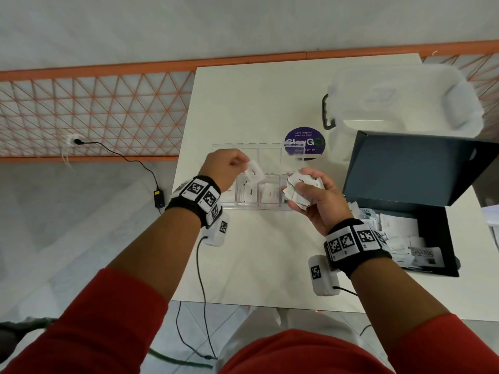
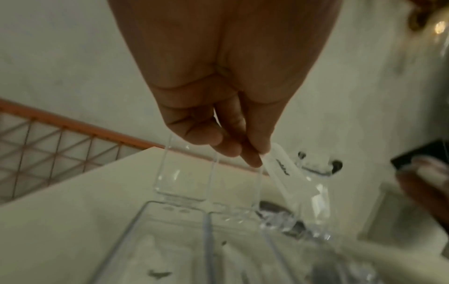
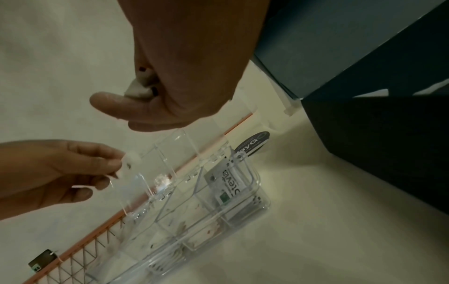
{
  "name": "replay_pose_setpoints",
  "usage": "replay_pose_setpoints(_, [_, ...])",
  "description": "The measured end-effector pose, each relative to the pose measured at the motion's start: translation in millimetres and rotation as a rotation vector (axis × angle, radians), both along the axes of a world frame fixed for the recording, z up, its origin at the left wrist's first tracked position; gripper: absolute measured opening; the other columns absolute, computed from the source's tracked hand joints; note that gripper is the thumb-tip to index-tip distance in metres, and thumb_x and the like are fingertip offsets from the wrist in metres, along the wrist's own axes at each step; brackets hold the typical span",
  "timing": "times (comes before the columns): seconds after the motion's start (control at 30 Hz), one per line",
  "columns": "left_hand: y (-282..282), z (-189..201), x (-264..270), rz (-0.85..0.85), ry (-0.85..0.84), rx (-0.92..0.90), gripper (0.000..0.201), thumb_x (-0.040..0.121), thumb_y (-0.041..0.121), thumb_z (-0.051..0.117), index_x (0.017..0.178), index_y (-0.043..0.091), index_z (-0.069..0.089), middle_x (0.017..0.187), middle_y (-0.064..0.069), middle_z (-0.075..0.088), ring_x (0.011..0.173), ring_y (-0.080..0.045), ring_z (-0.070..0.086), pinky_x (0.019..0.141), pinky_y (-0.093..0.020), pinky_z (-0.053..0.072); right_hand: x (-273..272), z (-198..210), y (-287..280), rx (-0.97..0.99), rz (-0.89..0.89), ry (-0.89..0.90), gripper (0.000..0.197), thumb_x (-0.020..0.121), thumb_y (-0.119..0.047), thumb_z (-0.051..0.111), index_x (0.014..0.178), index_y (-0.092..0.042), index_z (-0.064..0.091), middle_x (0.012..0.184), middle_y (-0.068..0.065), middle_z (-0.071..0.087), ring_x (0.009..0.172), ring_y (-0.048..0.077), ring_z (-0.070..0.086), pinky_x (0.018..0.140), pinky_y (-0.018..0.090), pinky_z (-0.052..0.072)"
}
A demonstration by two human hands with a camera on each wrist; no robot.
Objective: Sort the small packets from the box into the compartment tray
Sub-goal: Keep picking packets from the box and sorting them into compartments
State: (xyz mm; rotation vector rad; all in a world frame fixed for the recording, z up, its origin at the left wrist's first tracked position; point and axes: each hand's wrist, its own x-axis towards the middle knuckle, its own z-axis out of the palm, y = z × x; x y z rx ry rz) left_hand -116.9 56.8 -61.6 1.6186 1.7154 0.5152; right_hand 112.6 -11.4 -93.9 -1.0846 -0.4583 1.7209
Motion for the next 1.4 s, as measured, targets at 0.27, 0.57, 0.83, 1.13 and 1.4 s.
replay_pose_setpoints(0.27, [0,-26,1,-0.219,0.377,-0.092,0.012,0.091,0.016,0.061,0.101,0.015,0.067,0.102,-0.005,0.068,0.091,-0.023,0.063,0.086,-0.035,0.052,0,-1,0,0.001,0.013,0.005,0.03,0.088,0.005,0.064,0.099,-0.022,0.067,0.097,0.003,0.075,0.088,0.029,0.075,0.059,0.032,0.059])
replay_pose_setpoints(0.57, [-3,-51,11,-0.356,0.423,-0.007,0.032,0.091,0.007,0.054,0.123,0.012,0.058,0.122,-0.007,0.055,0.11,-0.024,0.054,0.092,-0.031,0.042,9,-1,-5,0.013,0.103,0.137,0.036,0.075,0.005,0.055,0.098,-0.018,0.071,0.104,0.012,0.072,0.092,0.036,0.073,0.063,0.037,0.059])
replay_pose_setpoints(0.83, [-8,-4,23,-0.189,-0.037,0.058,0.006,0.083,0.036,0.068,0.089,0.034,0.067,0.083,0.015,0.066,0.065,0.011,0.054,0.059,-0.002,0.037,4,-1,-4,0.005,0.164,0.053,0.038,0.07,0.005,0.057,0.092,-0.022,0.074,0.101,0.014,0.074,0.09,0.037,0.073,0.058,0.033,0.057])
replay_pose_setpoints(1.13, [-24,9,38,-0.189,-0.33,-0.161,0.023,0.079,0.018,0.076,0.096,0.026,0.063,0.07,0.005,0.07,0.062,-0.012,0.068,0.063,-0.025,0.053,-9,6,-3,0.024,0.143,-0.048,0.034,0.082,0.012,0.067,0.096,-0.019,0.07,0.101,0.012,0.07,0.086,0.032,0.071,0.058,0.032,0.057])
replay_pose_setpoints(1.4, [-18,10,25,-0.066,-0.391,-0.05,0.015,0.084,0.007,0.069,0.089,0.02,0.065,0.079,-0.004,0.069,0.065,-0.012,0.066,0.061,-0.023,0.053,-9,8,-1,0.011,0.125,-0.038,0.032,0.082,0.011,0.067,0.097,-0.017,0.068,0.107,0.012,0.07,0.09,0.036,0.071,0.055,0.03,0.056])
